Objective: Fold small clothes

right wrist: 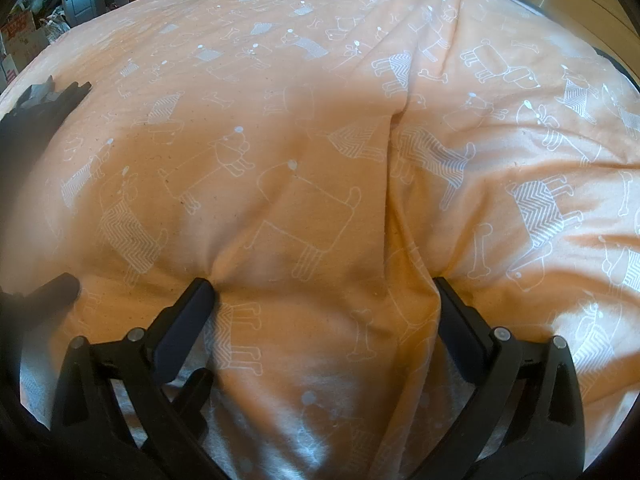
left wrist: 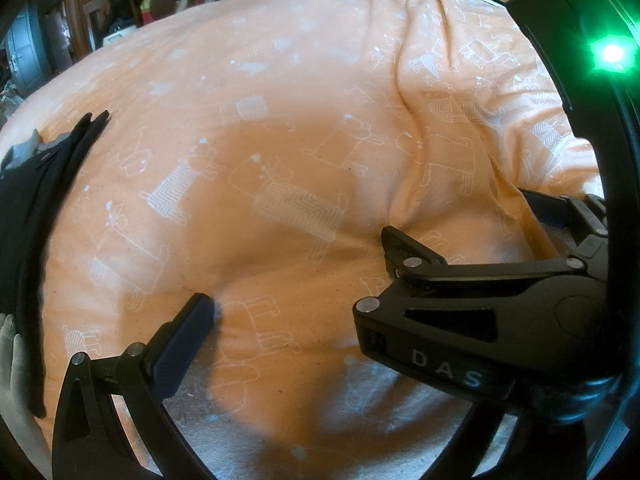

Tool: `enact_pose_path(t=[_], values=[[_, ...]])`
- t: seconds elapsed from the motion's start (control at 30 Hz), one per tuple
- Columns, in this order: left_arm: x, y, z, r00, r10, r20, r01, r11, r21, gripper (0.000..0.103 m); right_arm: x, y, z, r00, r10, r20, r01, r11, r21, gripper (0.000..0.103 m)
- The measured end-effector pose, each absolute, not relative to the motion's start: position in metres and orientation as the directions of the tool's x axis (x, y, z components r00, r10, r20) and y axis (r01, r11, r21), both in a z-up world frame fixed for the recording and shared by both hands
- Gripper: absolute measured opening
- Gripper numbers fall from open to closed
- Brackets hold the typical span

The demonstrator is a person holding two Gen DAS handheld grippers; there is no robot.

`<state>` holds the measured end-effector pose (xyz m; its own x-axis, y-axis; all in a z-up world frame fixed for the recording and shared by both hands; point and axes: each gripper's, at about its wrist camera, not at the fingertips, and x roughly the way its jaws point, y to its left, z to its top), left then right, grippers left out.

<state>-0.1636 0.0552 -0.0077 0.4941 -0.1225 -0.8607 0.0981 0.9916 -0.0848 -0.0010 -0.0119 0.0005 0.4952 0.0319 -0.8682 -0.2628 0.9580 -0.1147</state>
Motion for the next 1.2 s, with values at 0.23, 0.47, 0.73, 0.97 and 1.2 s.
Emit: enact_pose_path(t=[0.23,0.47,0.73,0.97,1.2], values=[[-0.1596,0.0555,-0.0093,0.49,-0.121,-0.863,0.097,0.992,-0.084,0.103,-0.0021,-0.0123,0.0002,0.496,0.033,-0.868,-0.264,0.958,-0.115,0.103],[-0.1594,0.0556,-0.0092,0.49,-0.12,-0.863,0.097,0.992,-0.083,0.103,-0.0024,-0.0122,-0.0001,0.496,0.033,-0.868,-0.264,0.958,-0.115,0.103],[-0.1597,0.0562,-0.0088,0.495,-0.119,-0.861,0.097,0.992,-0.081,0.103,-0.0028,-0.0115,-0.0002,0.497,0.033,-0.867,-0.264,0.958,-0.114,0.103],[-0.1604,0.0565,-0.0091,0.496,-0.118,-0.861,0.097,0.992,-0.08,0.103,-0.0034,-0.0116,-0.0005,0.497,0.033,-0.867,-0.264,0.958,-0.115,0.103],[-0.1607,0.0563,-0.009,0.496,-0.118,-0.861,0.097,0.992,-0.08,0.103,-0.0039,-0.0117,-0.0007,0.497,0.033,-0.867,-0.263,0.958,-0.114,0.103]])
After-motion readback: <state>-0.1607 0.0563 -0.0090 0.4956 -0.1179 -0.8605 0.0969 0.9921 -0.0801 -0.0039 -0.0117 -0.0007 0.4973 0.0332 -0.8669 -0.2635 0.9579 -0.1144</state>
